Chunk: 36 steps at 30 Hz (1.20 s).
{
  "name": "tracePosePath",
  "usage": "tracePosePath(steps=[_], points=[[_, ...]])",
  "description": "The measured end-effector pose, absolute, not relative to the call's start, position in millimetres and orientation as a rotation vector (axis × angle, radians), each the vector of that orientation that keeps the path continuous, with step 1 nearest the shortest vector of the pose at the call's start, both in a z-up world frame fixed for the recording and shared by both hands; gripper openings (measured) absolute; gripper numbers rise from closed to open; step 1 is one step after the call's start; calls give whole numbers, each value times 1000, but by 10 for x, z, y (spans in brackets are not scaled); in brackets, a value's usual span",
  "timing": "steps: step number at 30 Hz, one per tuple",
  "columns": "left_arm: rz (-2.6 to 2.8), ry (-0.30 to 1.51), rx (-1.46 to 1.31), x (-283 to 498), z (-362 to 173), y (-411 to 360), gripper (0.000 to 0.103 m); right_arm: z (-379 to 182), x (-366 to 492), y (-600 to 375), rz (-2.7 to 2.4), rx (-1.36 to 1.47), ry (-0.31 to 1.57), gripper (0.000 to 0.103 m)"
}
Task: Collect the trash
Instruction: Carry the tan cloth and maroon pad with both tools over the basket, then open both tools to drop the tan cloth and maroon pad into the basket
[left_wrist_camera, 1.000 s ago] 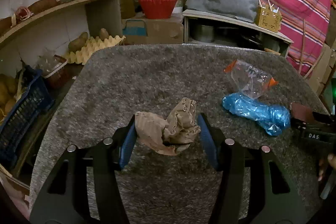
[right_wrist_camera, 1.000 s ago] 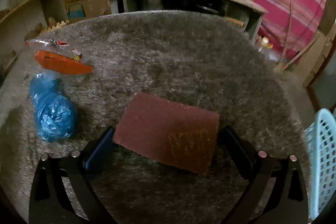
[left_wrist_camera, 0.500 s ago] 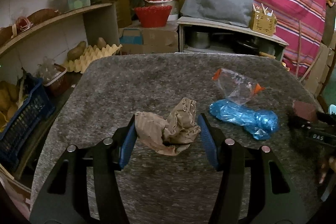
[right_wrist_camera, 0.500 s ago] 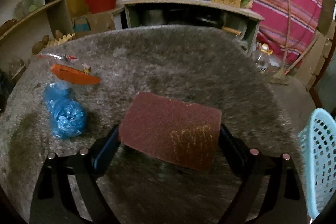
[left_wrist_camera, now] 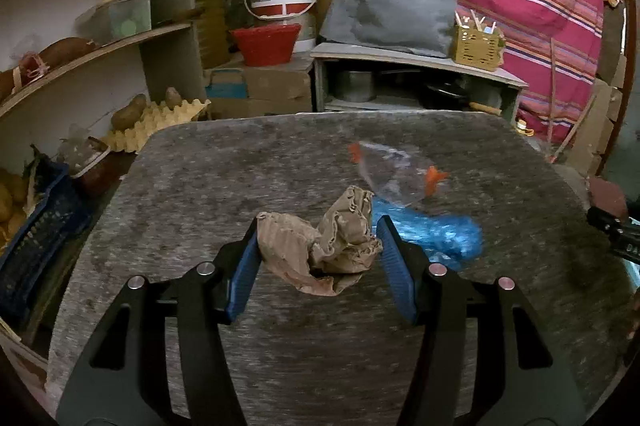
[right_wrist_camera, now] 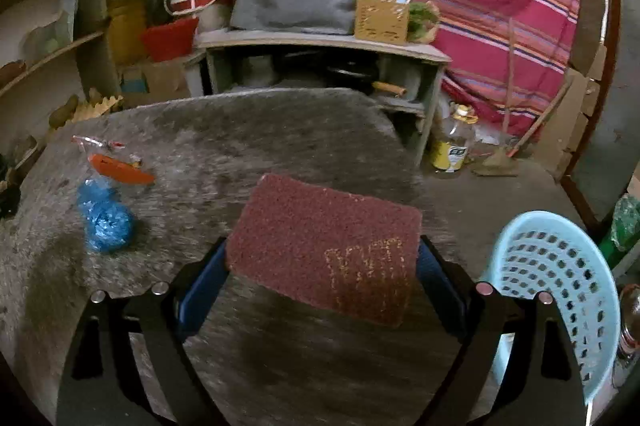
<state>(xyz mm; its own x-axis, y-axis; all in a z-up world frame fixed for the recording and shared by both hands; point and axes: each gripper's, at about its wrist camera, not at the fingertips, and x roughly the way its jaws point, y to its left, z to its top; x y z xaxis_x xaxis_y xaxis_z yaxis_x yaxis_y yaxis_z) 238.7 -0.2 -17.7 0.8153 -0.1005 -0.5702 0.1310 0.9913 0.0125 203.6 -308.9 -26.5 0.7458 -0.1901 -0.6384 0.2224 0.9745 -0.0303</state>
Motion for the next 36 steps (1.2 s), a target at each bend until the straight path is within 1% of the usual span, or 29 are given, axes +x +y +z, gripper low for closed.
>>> tracePosePath(steps=[9,22,30,36], points=[[-177,570,52,2321,-82,-413,57,-155,1664,-3610,-308,31,675,89],[-299,562,101,2227,-119,-1188,56,-225,1083,-4605,-444,109,694,89],[-364,556,144,2093,-143,-1647,56,-285,778,-5001,-500,143,692,89],[-431,542,163,1982,-103,-2078,56,-283,603,-5294,-514,194,649,89]])
